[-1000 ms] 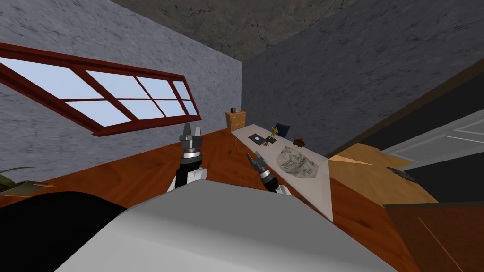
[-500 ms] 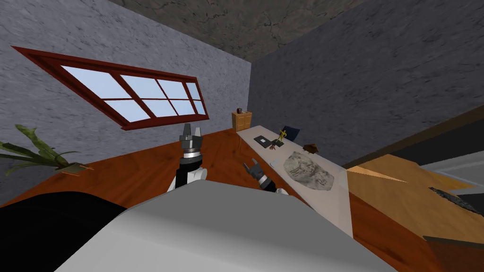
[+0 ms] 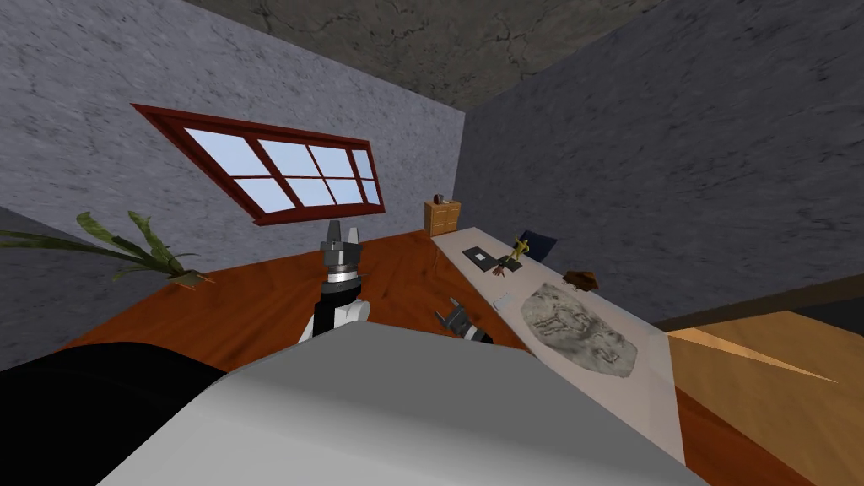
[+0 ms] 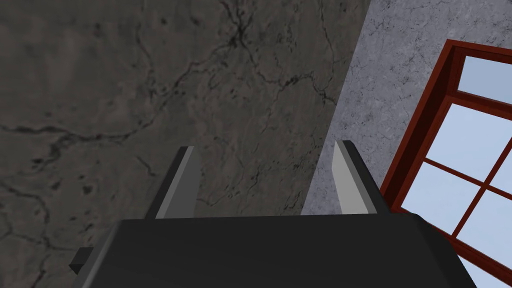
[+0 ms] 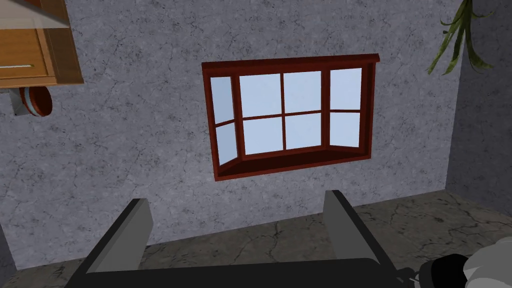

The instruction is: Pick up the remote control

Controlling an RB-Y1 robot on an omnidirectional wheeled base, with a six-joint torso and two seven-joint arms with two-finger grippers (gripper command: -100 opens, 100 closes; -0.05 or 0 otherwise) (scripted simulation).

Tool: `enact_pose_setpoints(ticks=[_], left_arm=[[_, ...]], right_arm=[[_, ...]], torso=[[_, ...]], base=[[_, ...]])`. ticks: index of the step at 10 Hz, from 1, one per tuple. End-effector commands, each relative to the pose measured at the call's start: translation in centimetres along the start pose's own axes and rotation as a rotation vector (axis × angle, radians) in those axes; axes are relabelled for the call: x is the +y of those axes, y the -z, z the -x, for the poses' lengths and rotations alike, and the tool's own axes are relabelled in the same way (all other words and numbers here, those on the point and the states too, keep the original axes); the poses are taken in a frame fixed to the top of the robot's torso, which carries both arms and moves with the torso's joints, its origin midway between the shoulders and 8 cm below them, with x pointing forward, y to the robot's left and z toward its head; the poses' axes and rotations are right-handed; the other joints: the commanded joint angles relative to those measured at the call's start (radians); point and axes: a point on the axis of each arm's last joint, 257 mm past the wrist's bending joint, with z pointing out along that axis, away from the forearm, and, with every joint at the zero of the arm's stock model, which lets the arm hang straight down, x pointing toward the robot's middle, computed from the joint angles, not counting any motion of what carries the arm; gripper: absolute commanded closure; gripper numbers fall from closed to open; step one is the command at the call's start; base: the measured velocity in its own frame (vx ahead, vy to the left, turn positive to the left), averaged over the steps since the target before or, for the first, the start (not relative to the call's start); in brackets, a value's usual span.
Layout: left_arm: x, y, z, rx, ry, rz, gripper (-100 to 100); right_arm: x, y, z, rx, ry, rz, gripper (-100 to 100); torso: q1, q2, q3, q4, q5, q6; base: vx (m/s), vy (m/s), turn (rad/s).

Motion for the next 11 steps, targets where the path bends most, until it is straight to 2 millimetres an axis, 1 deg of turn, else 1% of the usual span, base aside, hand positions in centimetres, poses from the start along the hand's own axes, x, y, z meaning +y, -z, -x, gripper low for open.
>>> enact_pose_setpoints(ticks=[1,2,3,4,5,6,7,8,9,10,11], left_arm=[[0.0,0.0,0.0,0.0,0.0,0.0,0],[0.0,0.0,0.0,0.0,0.0,0.0,0],[0.0,0.0,0.0,0.0,0.0,0.0,0],[0.0,0.0,0.0,0.0,0.0,0.0,0],[0.0,0.0,0.0,0.0,0.0,0.0,0],[0.0,0.0,0.0,0.0,0.0,0.0,0],[0.0,0.0,0.0,0.0,0.0,0.0,0],[0.0,0.0,0.0,0.0,0.0,0.0,0],[0.0,0.0,0.0,0.0,0.0,0.0,0],[0.0,0.0,0.0,0.0,0.0,0.0,0],[0.0,0.0,0.0,0.0,0.0,0.0,0]], right_arm=[[0.8,1.5,-4.3,0.105,0.064,0.033,-100],[0.8,1.5,-4.6,0.114,0.083,0.037,-100],[1.1,3.2,-7.9,0.199,0.135,0.065,-100],[1.1,3.4,-8.5,0.212,0.149,0.068,-100],[1.2,5.5,-12.0,0.301,0.192,0.095,-100],[1.2,5.7,-12.2,0.31,0.214,0.102,-100],[1.2,8.0,-15.1,0.388,0.267,0.134,-100],[1.1,8.4,-15.8,0.406,0.276,0.137,-100],[1.0,11.1,-18.9,0.49,0.318,0.167,-100],[0.8,11.4,-19.1,0.5,0.336,0.174,-100],[0.5,14.5,-22.0,0.584,0.379,0.206,-100]], torso=[[0.0,0.0,0.0,0.0,0.0,0.0],[0.001,0.0,0.0,0.0,0.0,-0.001],[0.001,0.0,0.0,0.0,0.0,0.0],[0.0,-0.001,0.0,0.0,0.0,-0.001],[0.0,0.0,0.0,0.0,0.0,0.0],[0.0,-0.001,0.0,0.0,0.0,-0.001],[-0.001,-0.001,0.0,0.0,0.0,0.0],[-0.002,-0.001,-0.001,0.0,0.0,0.0],[-0.001,0.0,0.0,0.0,0.0,0.0],[-0.001,-0.001,0.0,0.0,0.0,-0.001],[-0.001,0.0,0.0,0.0,0.0,0.0]], base=[[0.078,0.02,0.232],[0.067,0.01,0.144],[0.084,0.01,0.259],[0.069,0.007,0.139],[0.088,0.008,0.239],[0.084,-0.013,0.153],[0.094,-0.023,0.262],[0.068,-0.025,0.142],[0.077,-0.016,0.27],[0.074,-0.017,0.14],[0.084,-0.016,0.21]])
